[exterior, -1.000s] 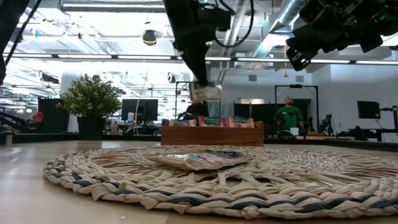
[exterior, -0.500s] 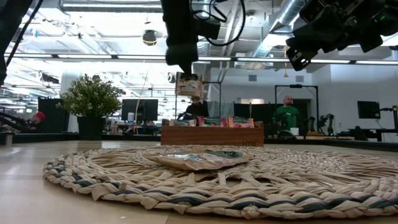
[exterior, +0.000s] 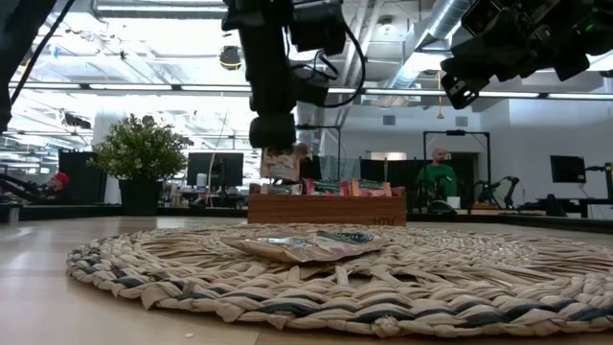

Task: Pick & Place Tea
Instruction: Put the green tea bag to the left of the wooden organizer

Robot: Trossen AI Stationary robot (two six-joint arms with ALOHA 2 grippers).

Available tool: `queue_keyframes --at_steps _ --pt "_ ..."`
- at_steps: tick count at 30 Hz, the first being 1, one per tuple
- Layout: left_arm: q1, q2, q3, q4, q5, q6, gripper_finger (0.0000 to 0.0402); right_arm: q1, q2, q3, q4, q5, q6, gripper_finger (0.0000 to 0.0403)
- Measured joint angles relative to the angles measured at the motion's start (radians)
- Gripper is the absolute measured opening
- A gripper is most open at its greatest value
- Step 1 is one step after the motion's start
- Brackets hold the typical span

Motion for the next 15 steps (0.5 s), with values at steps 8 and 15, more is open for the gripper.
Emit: queue_keyframes --at_steps 8,15 --pt "0.0 0.0 -0.108 0.155 -0.035 0.071 0.0 0.0 0.0 0.0 -0.006 0.0 -0.016 0.0092" --pt "0.0 0.0 -0.154 0.209 -0.056 0.097 0.0 0.0 0.0 0.0 -0.006 0.0 -0.016 0.0092"
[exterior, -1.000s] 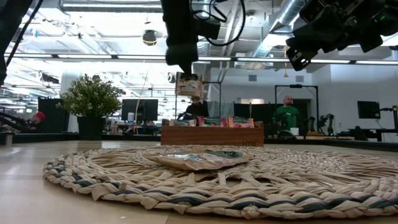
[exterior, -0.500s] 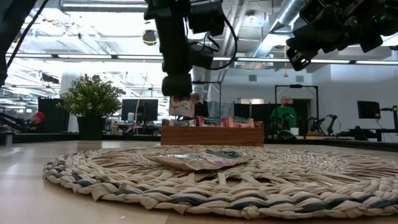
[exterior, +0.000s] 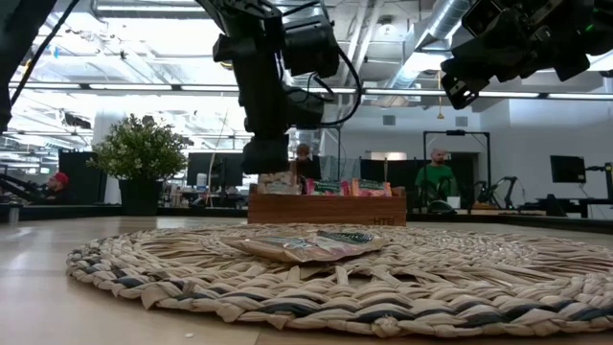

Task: Pick & Place Tea
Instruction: Put the green tea bag to the left of the wooden organizer

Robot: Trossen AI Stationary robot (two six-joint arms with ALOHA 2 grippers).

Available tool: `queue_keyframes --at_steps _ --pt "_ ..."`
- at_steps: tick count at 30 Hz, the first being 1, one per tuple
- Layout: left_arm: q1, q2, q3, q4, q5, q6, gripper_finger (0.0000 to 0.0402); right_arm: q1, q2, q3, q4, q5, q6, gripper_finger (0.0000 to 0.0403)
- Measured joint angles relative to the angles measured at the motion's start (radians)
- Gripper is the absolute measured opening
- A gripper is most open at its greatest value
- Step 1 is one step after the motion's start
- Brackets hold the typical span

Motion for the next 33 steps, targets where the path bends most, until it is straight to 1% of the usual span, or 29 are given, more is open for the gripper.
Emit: queue_keyframes --at_steps 8,15,33 --pt "0.0 0.0 -0.03 0.032 -0.001 0.006 0.0 0.0 0.0 0.0 0.0 0.0 0.0 0.0092" --pt "-0.007 0.0 -0.03 0.098 -0.007 0.078 0.0 0.0 0.0 0.0 0.0 0.0 0.0 0.0092" --pt "-0.008 0.0 -0.03 0.071 0.124 0.08 0.0 0.0 0.0 0.0 0.0 0.0 0.001 0.0092"
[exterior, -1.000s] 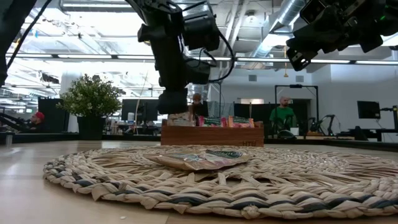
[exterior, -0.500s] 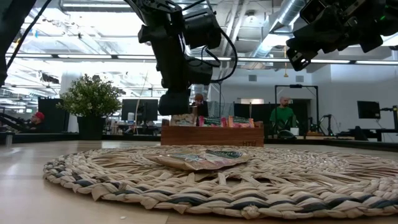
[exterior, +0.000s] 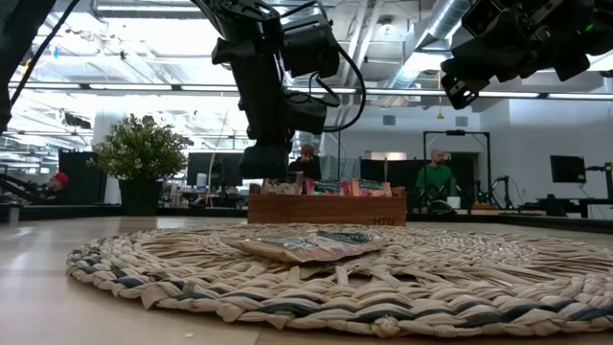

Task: Pick & Place Tea
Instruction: Put the green tea bag to the left of the wooden organizer

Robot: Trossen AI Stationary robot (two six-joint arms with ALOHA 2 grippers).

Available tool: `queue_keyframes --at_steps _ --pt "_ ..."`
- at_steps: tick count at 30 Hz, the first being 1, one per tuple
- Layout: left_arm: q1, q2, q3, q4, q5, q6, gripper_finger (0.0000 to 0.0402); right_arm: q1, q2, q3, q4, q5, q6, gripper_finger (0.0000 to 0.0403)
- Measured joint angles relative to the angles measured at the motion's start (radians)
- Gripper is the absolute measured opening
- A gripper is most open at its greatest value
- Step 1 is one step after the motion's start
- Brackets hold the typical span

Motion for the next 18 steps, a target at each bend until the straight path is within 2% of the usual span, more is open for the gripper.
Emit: queue_keyframes --at_steps 18 --pt "0.0 0.0 0.0 -0.001 0.011 -0.011 0.0 0.0 0.0 0.0 0.0 0.001 0.0 0.0092"
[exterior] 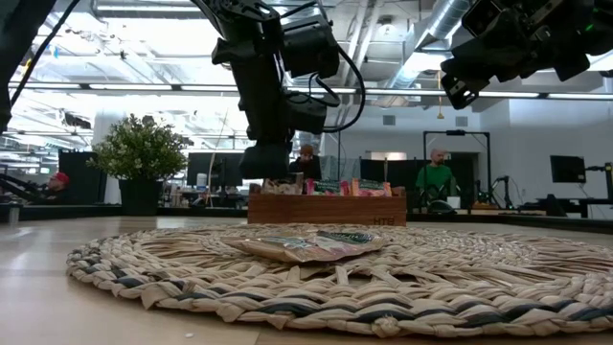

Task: Pick & Place Tea
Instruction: Put the green tea bag to the left of the wooden organizer

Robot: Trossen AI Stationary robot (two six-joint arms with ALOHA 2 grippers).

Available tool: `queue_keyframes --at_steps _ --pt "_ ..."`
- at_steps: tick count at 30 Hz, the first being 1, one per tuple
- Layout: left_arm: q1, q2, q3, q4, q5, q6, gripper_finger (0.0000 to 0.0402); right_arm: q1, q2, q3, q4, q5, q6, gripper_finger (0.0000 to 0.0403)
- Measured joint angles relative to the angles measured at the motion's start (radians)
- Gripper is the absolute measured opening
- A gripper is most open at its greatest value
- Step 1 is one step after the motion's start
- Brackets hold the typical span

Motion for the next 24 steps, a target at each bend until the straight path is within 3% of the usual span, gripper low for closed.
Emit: queue_keyframes --at_steps 7,15,18,22,24 --pt "0.0 0.0 0.0 -0.001 0.011 -0.049 0.0014 0.0 0.0 0.0 0.0 0.0 0.0 0.0092" --pt "0.0 0.0 0.0 -0.027 0.006 -0.044 0.0088 0.0 0.0 0.0 0.0 0.0 0.011 0.0092" --pt "-0.006 0.0 0.0 -0.031 -0.079 -0.015 0.0113 0.0 0.0 0.0 0.0 0.0 0.011 0.0092" --pt "-0.022 -0.004 0.004 -0.03 -0.268 0.052 0.0131 0.0 0.0 0.0 0.0 0.0 0.011 0.0092" --pt "-0.038 -0.016 0.02 -0.043 -0.307 0.086 0.0133 0.0 0.0 0.0 0.0 0.0 0.01 0.0092"
